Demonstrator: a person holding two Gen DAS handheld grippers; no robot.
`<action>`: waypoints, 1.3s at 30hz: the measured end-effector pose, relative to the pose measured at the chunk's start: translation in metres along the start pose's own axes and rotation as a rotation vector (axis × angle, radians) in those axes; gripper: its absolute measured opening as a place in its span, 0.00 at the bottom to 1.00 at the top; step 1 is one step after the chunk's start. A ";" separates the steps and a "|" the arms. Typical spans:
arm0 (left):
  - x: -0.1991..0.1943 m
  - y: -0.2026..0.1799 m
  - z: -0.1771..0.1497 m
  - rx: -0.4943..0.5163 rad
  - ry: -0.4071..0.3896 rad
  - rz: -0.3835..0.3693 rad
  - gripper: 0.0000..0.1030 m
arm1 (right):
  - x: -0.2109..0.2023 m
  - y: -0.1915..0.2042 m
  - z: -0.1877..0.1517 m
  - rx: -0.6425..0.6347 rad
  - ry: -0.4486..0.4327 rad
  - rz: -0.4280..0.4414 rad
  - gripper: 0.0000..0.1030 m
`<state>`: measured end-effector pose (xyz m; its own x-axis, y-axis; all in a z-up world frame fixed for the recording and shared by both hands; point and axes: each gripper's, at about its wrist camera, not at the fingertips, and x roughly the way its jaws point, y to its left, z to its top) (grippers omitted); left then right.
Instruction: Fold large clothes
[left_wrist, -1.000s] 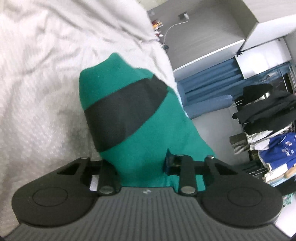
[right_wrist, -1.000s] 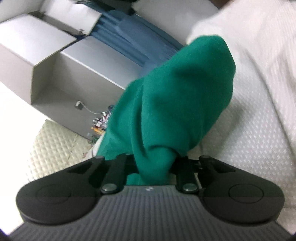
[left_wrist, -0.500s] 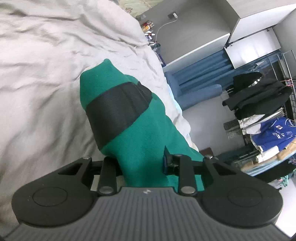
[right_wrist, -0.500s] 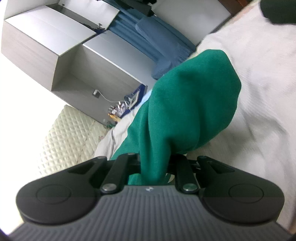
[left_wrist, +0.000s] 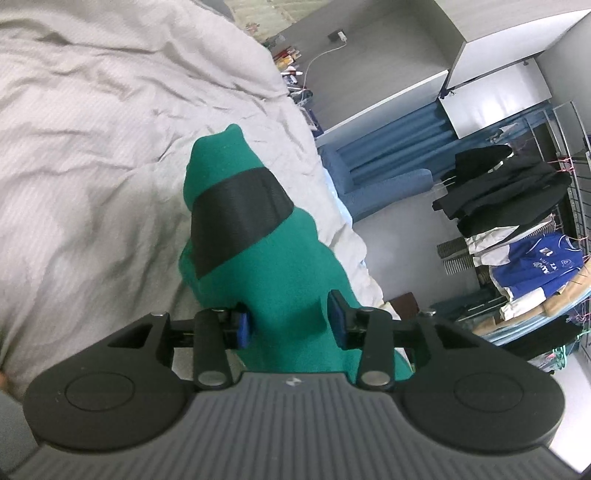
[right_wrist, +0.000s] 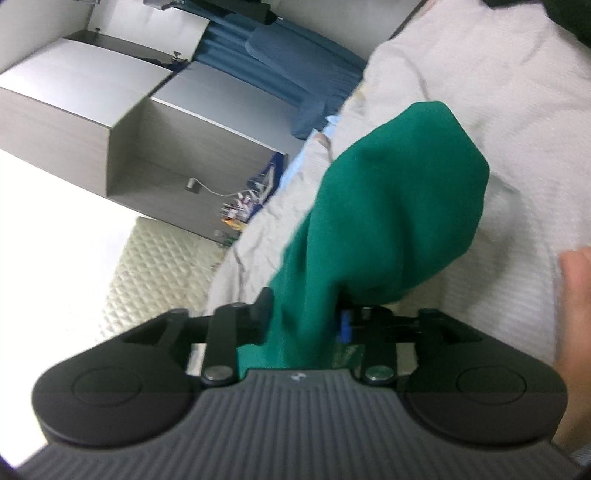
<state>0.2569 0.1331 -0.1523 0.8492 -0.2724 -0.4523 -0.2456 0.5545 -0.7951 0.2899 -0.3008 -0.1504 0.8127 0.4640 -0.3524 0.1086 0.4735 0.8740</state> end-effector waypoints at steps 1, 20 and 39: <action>0.002 -0.004 0.003 0.006 -0.005 0.000 0.44 | 0.001 0.004 0.003 0.000 -0.001 0.008 0.44; 0.097 -0.070 0.078 0.187 -0.114 0.056 0.47 | 0.090 0.029 0.086 -0.146 -0.069 -0.032 0.42; 0.257 -0.052 0.113 0.523 0.004 0.236 0.48 | 0.213 0.013 0.104 -0.658 0.043 -0.316 0.42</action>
<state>0.5404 0.1234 -0.1818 0.7976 -0.0958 -0.5955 -0.1637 0.9159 -0.3666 0.5235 -0.2739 -0.1796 0.7745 0.2533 -0.5796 -0.0430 0.9353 0.3513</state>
